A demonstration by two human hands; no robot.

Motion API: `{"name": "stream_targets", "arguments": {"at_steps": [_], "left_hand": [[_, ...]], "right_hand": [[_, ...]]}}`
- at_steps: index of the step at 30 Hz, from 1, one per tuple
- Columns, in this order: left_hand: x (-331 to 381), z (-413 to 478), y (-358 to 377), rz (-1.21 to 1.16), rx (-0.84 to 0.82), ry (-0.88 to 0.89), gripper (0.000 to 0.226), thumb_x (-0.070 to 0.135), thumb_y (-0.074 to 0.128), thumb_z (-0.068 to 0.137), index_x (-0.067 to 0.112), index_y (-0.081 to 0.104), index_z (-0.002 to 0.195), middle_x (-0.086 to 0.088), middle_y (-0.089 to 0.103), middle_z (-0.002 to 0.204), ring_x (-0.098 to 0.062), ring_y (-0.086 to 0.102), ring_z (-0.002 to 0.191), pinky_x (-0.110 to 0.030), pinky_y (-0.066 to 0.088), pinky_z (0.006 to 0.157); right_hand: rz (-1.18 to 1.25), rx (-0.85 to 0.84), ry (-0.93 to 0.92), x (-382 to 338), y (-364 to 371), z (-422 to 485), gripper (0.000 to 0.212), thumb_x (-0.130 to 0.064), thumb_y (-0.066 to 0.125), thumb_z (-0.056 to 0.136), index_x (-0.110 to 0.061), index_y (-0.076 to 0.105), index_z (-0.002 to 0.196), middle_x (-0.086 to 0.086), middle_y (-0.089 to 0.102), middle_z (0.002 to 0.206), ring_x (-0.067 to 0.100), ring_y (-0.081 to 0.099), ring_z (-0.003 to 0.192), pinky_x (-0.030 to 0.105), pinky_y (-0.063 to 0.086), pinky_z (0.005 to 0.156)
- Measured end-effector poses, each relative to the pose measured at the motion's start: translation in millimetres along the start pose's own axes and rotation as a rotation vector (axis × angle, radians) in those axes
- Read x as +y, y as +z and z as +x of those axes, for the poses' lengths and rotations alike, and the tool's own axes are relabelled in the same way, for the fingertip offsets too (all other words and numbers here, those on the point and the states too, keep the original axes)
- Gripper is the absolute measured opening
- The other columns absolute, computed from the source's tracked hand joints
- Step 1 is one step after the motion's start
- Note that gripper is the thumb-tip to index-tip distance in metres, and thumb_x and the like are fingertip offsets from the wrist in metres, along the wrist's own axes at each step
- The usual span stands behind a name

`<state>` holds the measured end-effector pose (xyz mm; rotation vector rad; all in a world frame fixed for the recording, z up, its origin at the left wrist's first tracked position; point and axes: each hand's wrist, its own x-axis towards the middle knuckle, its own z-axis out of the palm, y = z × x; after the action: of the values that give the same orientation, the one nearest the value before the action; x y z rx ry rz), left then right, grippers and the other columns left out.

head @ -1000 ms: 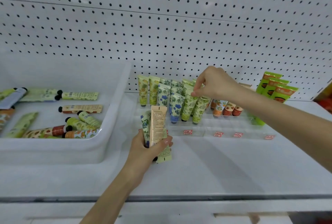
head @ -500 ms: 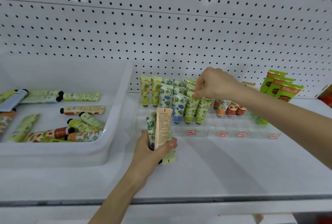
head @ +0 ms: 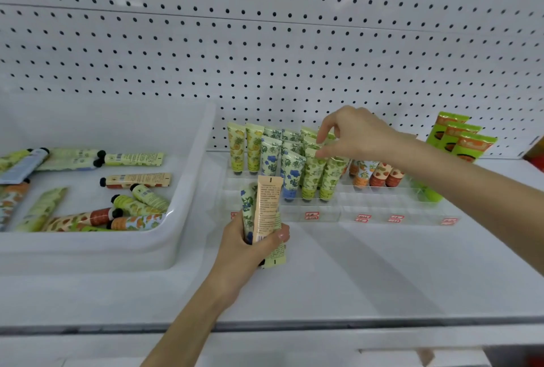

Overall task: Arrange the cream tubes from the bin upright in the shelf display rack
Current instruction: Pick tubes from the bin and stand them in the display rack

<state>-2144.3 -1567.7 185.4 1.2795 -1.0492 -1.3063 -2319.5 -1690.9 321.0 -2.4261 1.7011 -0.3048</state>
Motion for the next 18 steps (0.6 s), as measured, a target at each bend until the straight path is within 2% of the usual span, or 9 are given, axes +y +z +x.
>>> {"name": "stream_targets", "arguments": {"at_steps": [3,7,12,15,18], "left_hand": [[0.9,-1.3,0.3,0.010,0.000,0.014,0.035,0.022,0.076,0.076,0.027,0.058,0.106,-0.007,0.072,0.102,-0.025,0.069,0.094,-0.018,0.046,0.051],[-0.1,-2.1,3.1,0.036,0.005,0.029,0.034,0.018,0.075,0.077,0.024,0.058,0.106,-0.009,0.071,0.101,-0.026,0.069,0.092,-0.017,0.046,0.050],[2.0,-5.0,11.2,0.066,-0.037,0.059,0.031,0.012,0.077,0.077,0.021,0.060,0.101,-0.009,0.071,0.094,-0.025,0.068,0.083,-0.024,0.053,0.058],[6.3,-10.1,21.9,0.049,-0.096,0.071,0.029,0.012,0.078,0.076,0.018,0.063,0.099,-0.011,0.071,0.088,-0.026,0.066,0.080,-0.032,0.055,0.063],[11.3,-15.6,32.8,0.012,-0.132,0.069,0.051,0.034,0.082,0.059,0.015,0.063,0.102,-0.018,0.069,0.097,-0.040,0.066,0.093,-0.052,0.054,0.078]], "right_hand": [[0.170,0.007,-0.056,-6.2,-11.4,-17.0,0.016,-0.028,0.075,0.079,-0.019,0.068,0.089,-0.008,0.038,0.059,0.005,0.036,0.049,0.022,0.029,0.051],[0.529,-0.183,-0.087,-17.9,-4.5,-50.3,0.016,-0.026,0.076,0.077,-0.019,0.071,0.091,-0.003,0.049,0.060,0.003,0.041,0.042,0.017,0.035,0.044],[0.638,-0.297,-0.102,-24.0,20.9,-71.3,0.022,-0.025,0.071,0.082,-0.022,0.063,0.102,0.002,0.056,0.057,0.004,0.042,0.036,0.016,0.033,0.037],[0.699,-0.311,-0.082,-25.3,26.9,-78.3,0.019,-0.027,0.069,0.083,-0.014,0.065,0.097,0.002,0.060,0.054,0.011,0.041,0.036,0.018,0.032,0.037],[0.750,-0.286,-0.057,-23.2,26.0,-84.0,0.021,-0.030,0.068,0.083,-0.009,0.066,0.089,0.003,0.063,0.054,0.013,0.043,0.037,0.017,0.035,0.040]]}}
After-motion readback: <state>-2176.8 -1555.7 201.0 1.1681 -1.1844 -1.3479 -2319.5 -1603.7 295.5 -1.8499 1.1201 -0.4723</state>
